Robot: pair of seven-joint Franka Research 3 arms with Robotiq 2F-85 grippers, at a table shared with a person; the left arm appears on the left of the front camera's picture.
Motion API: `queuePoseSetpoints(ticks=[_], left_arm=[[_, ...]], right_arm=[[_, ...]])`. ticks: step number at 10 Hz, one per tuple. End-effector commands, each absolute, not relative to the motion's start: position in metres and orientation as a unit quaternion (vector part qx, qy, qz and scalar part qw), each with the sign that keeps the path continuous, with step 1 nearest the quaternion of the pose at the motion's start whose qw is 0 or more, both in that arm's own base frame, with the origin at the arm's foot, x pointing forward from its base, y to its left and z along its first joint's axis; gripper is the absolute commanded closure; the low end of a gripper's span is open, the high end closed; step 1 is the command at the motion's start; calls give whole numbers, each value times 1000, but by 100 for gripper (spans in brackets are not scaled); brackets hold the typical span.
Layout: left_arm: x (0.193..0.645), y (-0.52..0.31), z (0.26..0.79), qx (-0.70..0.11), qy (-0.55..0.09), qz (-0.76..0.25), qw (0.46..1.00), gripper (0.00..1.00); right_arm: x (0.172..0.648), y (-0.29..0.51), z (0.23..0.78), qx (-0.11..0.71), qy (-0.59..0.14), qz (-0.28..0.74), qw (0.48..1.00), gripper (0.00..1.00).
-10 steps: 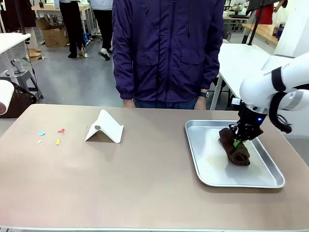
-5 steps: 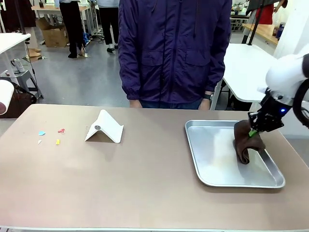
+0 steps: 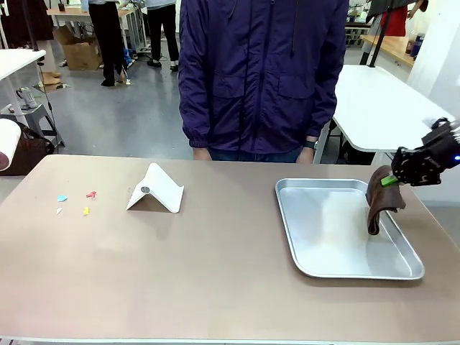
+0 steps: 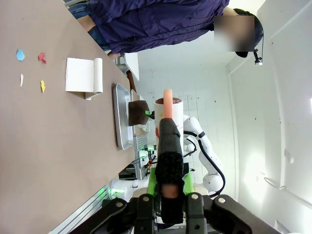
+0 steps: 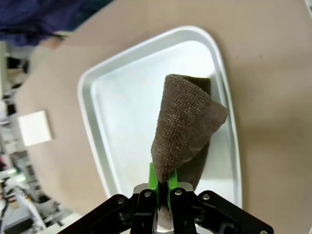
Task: Clean the surface of the table.
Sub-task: If a person points to the right, clean the right side of the table with your right hand, and if they point to the left, clean the left side with your left hand.
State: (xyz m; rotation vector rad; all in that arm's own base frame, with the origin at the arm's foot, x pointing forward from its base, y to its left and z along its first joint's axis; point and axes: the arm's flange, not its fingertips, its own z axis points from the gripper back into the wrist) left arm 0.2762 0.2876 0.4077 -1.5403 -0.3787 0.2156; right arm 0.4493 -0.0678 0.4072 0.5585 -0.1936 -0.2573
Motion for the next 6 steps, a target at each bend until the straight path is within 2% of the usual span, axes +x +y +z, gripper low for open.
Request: queuePoseSetpoints(ticks=[1,3,5,6], left_arm=[[274,287,411,-693,-169,92,694,86],[274,287,411,-693,-169,92,694,86],[274,287,411,-693,-169,92,694,86],[274,287,411,-693,-169,92,694,86]], right_arm=[[430,-87,417,346,-115,-115,924,92],[412,-105,435,449,-143,-71,879,92],[403,-120,438,587,-127,-3,799,92],[404,-123,436,628,-108,11,771,92]])
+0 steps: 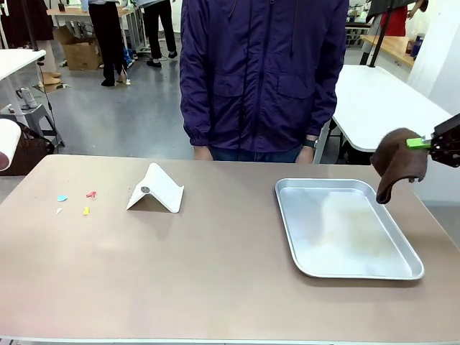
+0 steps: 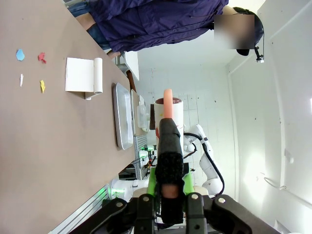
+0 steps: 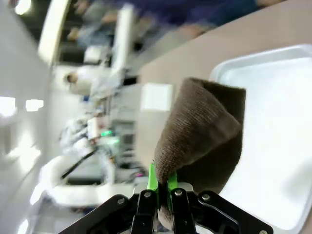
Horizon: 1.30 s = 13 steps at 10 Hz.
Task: Clean the surface of the table.
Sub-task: If a person points to the right, clean the right side of the table with your right hand, and if they point to the left, clean the left side with your left hand, then clean the area not pointed to by the person.
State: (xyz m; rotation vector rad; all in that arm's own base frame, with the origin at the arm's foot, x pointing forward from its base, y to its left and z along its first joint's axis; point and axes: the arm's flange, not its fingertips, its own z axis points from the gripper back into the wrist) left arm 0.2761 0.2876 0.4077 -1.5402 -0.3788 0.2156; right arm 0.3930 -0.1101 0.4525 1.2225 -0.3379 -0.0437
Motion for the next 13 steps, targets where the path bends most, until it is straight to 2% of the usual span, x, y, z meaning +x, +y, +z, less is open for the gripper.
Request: queuePoseSetpoints(ticks=[1,2,13], left_arm=[[274,287,411,-693,-169,92,694,86],[274,287,411,-693,-169,92,694,86],[274,287,411,-693,-169,92,694,86]], right_arm=[[409,-124,436,652,-69,-6,755,92],[393,-110,453,571,-158,-20,805,92],[393,-110,453,571,-158,-20,805,92]])
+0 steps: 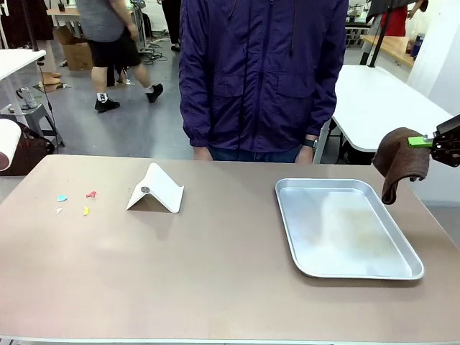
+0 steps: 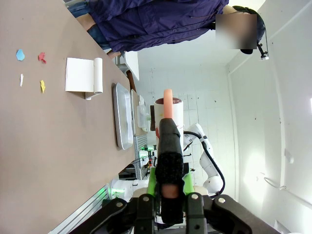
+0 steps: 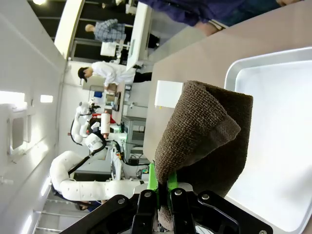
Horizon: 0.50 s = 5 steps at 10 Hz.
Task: Clean the surface of the table.
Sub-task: Clean the area not pointed to by the person.
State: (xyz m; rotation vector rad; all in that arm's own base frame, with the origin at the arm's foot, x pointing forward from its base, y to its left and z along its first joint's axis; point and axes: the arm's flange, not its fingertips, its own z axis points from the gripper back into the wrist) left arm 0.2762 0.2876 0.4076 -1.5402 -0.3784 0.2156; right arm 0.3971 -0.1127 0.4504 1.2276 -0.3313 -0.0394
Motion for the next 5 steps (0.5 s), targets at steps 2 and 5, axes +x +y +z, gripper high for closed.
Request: queuePoseSetpoints(ticks=[2,5], left_arm=[[274,287,411,-693,-169,92,694,86],[274,287,411,-693,-169,92,694,86]], right_arm=[[393,-110,453,571,-158,-20,805,92],[393,-110,453,571,-158,-20,805,92]])
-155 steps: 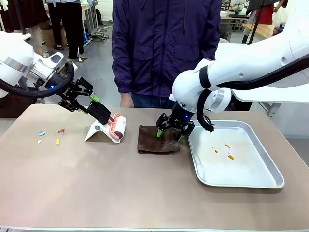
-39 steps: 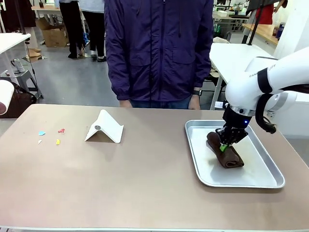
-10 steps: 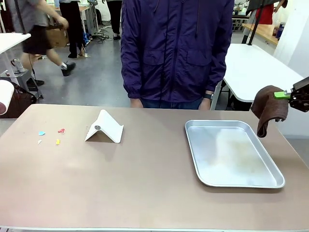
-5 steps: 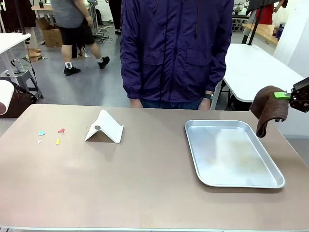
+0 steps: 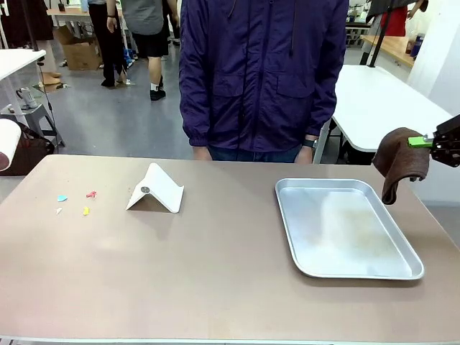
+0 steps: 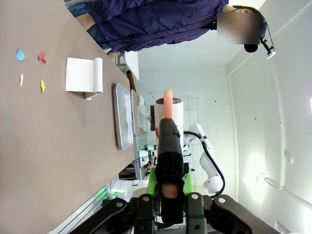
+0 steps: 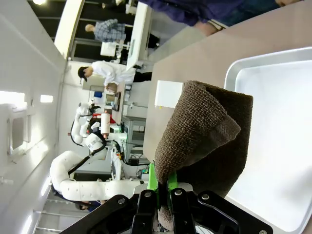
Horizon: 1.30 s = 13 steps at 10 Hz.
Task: Clean the surface of the table.
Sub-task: Clean the area not pointed to by the person.
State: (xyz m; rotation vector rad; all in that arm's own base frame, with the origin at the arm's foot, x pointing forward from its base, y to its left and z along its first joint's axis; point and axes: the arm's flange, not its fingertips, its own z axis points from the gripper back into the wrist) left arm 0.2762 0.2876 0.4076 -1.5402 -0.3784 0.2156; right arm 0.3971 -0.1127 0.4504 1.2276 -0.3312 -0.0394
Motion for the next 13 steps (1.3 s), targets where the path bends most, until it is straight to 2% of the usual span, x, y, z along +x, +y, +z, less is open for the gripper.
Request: queuePoseSetpoints(ticks=[1,6,7,9,10,13], left_arm=[[274,287,411,-693,-169,92,694,86],[274,287,411,-693,-169,92,694,86],[276,288,408,-691,-170,97,696,78],[289,292,403,-615,-205,91,755,78],[296,296,398,-593,-199,105,773,78],[329,303,379,-543,-195,167,800,78]], right_arm=[[393,-110,453,571,-158,-20,805,92],[393,-110,453,571,-158,-20,805,92],[393,-110,453,571,-158,-20,805,92],[393,-110,453,571,-158,-20,805,92],[393,-110,453,571,-158,-20,805,92],[393,-110,453,571,-158,-20,805,92]])
